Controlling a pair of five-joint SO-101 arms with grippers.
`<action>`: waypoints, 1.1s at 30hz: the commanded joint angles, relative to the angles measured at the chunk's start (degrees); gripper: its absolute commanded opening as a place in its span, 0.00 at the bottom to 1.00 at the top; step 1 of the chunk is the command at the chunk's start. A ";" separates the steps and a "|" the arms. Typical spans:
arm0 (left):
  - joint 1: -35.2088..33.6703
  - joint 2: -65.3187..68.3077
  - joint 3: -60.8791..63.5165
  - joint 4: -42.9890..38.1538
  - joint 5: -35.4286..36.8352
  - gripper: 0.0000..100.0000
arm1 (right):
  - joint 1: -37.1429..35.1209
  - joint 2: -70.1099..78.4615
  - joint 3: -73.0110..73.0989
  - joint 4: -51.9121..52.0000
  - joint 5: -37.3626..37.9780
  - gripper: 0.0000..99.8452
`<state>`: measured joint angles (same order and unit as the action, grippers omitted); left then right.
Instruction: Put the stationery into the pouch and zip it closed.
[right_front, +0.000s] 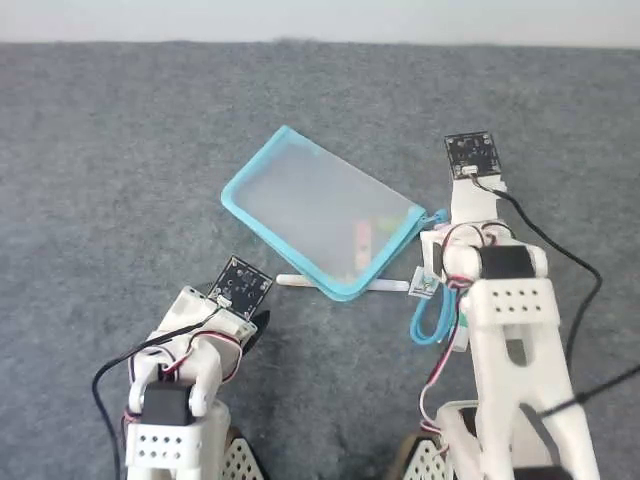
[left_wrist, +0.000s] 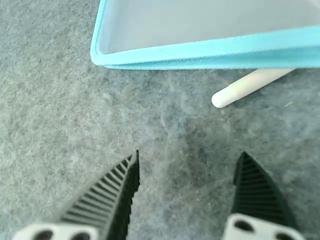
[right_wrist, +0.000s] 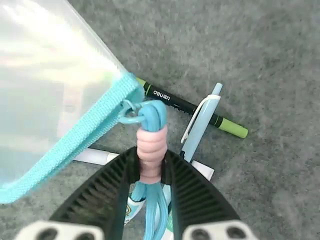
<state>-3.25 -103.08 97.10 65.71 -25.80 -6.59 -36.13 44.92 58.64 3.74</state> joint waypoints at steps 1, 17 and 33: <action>0.53 -1.67 -0.48 0.44 -0.26 0.29 | -0.31 -3.82 0.09 0.48 -0.35 0.01; 0.53 -1.67 -0.48 8.35 -0.44 0.29 | -6.02 -3.82 5.10 -1.98 -0.35 0.01; -14.95 -1.67 -0.57 -11.60 -0.18 0.29 | -6.11 -3.82 8.44 -5.32 -0.35 0.01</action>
<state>-15.47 -103.08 97.10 58.51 -25.80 -11.87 -37.54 53.80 55.74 3.74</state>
